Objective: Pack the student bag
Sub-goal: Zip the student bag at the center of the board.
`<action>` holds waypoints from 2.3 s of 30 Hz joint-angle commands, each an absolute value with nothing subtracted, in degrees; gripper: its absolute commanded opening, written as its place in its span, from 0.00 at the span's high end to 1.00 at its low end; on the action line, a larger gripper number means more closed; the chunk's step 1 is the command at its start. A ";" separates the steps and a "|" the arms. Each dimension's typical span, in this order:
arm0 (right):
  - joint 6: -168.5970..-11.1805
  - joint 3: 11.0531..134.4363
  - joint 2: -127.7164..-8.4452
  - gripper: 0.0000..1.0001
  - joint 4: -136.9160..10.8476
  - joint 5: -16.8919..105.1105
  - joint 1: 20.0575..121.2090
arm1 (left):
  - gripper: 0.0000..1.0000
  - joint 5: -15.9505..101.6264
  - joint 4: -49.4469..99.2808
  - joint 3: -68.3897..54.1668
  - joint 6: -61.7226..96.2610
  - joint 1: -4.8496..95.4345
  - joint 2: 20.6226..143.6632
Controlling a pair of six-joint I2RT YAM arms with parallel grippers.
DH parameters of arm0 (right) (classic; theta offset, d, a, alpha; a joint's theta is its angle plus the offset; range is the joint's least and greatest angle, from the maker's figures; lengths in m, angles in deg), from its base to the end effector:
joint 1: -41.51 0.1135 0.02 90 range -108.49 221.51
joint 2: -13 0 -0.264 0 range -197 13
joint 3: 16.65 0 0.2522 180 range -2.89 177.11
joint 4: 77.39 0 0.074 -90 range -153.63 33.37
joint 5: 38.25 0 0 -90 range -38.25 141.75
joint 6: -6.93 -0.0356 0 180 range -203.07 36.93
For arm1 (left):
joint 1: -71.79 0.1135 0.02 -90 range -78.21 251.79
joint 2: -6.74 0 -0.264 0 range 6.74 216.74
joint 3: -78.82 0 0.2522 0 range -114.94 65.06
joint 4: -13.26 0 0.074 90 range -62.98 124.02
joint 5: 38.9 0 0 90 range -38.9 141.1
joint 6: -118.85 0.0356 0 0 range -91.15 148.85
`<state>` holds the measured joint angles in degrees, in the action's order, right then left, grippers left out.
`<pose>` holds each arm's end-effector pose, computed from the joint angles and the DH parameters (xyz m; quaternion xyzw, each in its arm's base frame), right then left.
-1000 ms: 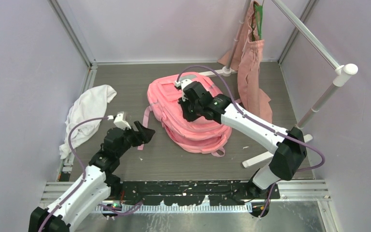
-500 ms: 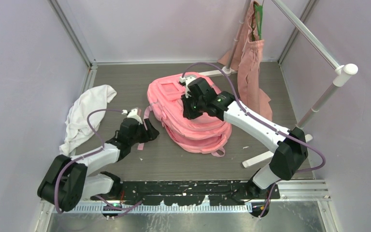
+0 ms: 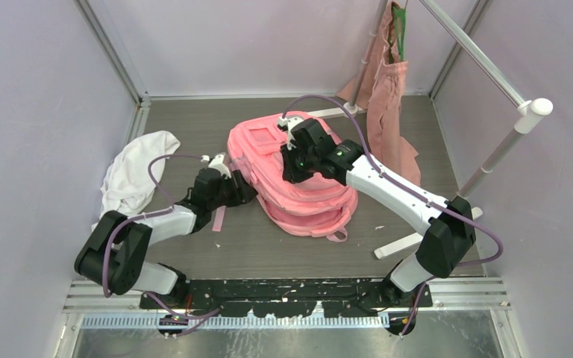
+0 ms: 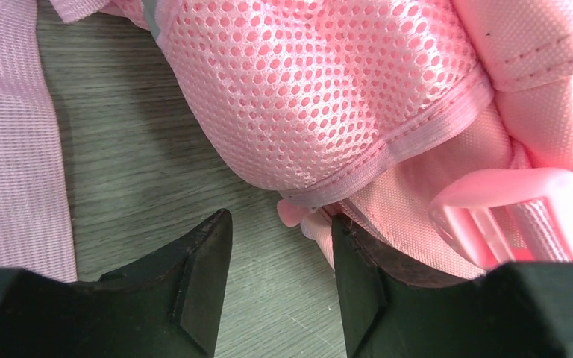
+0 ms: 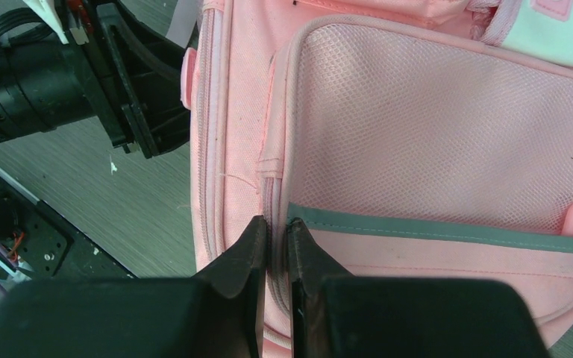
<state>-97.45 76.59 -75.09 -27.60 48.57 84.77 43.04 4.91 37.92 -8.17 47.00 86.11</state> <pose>0.2465 0.2347 0.3230 -0.2404 0.8905 0.2082 0.3254 0.2369 -0.1149 0.1613 -0.0572 0.8632 -0.3080 0.3959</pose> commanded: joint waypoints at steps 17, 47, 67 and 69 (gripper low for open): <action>-100.50 80.87 -73.67 0.99 -31.36 45.84 84.44 | 1.00 43.27 1.52 32.37 -5.72 46.39 93.91; -108.87 79.81 -79.16 0.99 -36.09 40.60 82.92 | 1.00 36.21 2.34 29.37 -14.71 15.65 87.79; -107.43 69.77 -63.18 0.37 -30.51 57.60 77.23 | 0.78 50.07 11.75 33.82 -15.26 7.41 69.94; -107.88 67.36 -60.53 0.37 -30.58 58.92 75.35 | 0.77 56.68 16.06 34.85 -15.72 7.42 65.41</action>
<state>-107.08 70.34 -67.29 -28.41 51.96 79.44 46.00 10.60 33.73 -16.97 7.85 74.59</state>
